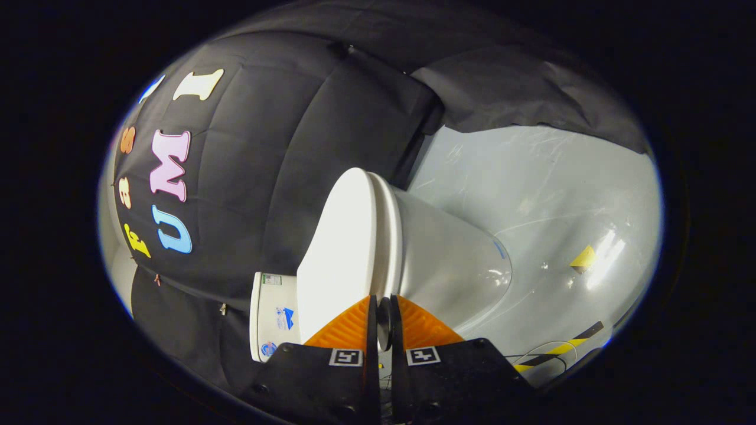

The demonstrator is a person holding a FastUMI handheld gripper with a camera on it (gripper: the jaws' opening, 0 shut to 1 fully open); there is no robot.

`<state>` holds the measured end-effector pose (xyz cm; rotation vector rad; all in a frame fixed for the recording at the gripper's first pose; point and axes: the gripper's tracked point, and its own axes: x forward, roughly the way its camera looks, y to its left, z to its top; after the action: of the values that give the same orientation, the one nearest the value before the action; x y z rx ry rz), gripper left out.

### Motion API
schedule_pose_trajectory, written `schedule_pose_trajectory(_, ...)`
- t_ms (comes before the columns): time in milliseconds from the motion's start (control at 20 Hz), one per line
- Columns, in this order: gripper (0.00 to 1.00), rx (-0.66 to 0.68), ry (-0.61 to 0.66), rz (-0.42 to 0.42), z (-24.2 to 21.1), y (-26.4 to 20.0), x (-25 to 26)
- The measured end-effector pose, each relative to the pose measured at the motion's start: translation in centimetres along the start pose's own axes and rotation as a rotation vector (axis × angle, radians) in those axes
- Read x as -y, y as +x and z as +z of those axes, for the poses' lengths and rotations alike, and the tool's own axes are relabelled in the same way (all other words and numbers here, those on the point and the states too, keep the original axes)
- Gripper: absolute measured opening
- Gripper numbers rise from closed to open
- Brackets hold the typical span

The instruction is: Open the toilet lid.

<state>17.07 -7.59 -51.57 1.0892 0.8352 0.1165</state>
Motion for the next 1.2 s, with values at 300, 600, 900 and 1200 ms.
schedule_pose_trajectory(300,0.1,0.036,-0.085,-0.007,0.5,-1.9,-4.6)
schedule_pose_trajectory(600,0.1,0.078,-0.152,-0.014,0.7,-4.4,-11.0)
schedule_pose_trajectory(900,0.1,0.146,-0.347,-0.063,-0.9,-6.4,-18.2)
schedule_pose_trajectory(1200,0.1,0.201,-0.492,-0.122,-3.2,-7.7,-24.8)
